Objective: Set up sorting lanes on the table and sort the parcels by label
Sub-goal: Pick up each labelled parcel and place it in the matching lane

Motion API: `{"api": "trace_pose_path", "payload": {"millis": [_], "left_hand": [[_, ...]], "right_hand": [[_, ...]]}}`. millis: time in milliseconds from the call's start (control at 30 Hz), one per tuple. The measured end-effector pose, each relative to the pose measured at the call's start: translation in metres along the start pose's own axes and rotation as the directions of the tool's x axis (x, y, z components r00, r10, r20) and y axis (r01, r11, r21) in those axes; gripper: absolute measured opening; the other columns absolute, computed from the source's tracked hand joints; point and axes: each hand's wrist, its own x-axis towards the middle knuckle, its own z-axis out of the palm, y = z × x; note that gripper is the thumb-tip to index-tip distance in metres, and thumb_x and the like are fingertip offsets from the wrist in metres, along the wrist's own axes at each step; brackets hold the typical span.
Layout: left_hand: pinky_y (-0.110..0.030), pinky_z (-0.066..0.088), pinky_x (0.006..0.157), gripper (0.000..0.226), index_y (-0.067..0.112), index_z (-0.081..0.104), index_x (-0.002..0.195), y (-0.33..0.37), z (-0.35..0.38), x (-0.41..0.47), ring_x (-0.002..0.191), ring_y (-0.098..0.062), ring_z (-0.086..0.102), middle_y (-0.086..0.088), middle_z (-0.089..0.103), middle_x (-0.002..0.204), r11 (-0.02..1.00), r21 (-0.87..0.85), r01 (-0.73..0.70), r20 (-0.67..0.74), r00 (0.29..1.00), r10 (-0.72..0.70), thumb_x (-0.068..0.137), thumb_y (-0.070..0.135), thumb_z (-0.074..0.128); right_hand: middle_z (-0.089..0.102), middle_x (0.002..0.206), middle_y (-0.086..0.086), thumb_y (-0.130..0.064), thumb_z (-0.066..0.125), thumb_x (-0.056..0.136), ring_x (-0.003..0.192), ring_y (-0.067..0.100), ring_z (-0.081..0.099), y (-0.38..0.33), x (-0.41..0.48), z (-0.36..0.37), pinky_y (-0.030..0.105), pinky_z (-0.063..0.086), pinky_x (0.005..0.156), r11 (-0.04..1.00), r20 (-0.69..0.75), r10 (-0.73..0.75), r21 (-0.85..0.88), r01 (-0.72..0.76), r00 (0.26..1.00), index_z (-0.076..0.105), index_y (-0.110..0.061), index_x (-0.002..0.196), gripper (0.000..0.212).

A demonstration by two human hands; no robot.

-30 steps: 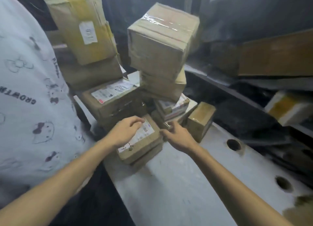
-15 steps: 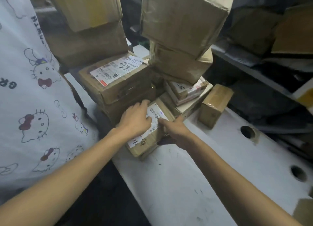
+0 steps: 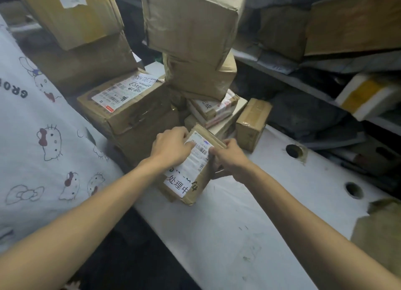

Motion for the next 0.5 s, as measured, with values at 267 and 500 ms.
{"api": "trace_pose_path", "payload": {"millis": [267, 500], "left_hand": [[-0.04, 0.047, 0.086, 0.024, 0.017, 0.059, 0.096, 0.097, 0.003, -0.022, 0.1, -0.033, 0.06, -0.006, 0.067, 0.103, 0.986, -0.061, -0.153, 0.034, 0.987, 0.155, 0.093, 0.04, 0.055], [-0.036, 0.049, 0.085, 0.017, 0.017, 0.06, 0.091, 0.195, -0.012, -0.054, 0.097, -0.024, 0.063, -0.003, 0.068, 0.101, 0.946, -0.213, -0.244, 0.059, 0.963, 0.262, 0.094, 0.034, 0.058]], "right_hand": [[0.054, 0.11, -0.004, -0.019, 0.068, 0.088, 0.109, 0.022, 0.061, 0.01, -0.046, -0.089, 0.049, 0.059, 0.088, 0.977, -0.224, -0.163, 0.097, 0.188, 0.961, 0.04, -0.021, 0.121, 0.044], [0.056, 0.115, -0.001, -0.053, 0.077, 0.071, 0.093, 0.018, 0.057, 0.027, -0.102, -0.17, 0.034, 0.044, 0.075, 0.919, -0.307, -0.237, 0.238, 0.315, 0.922, 0.033, -0.024, 0.127, 0.078]]}}
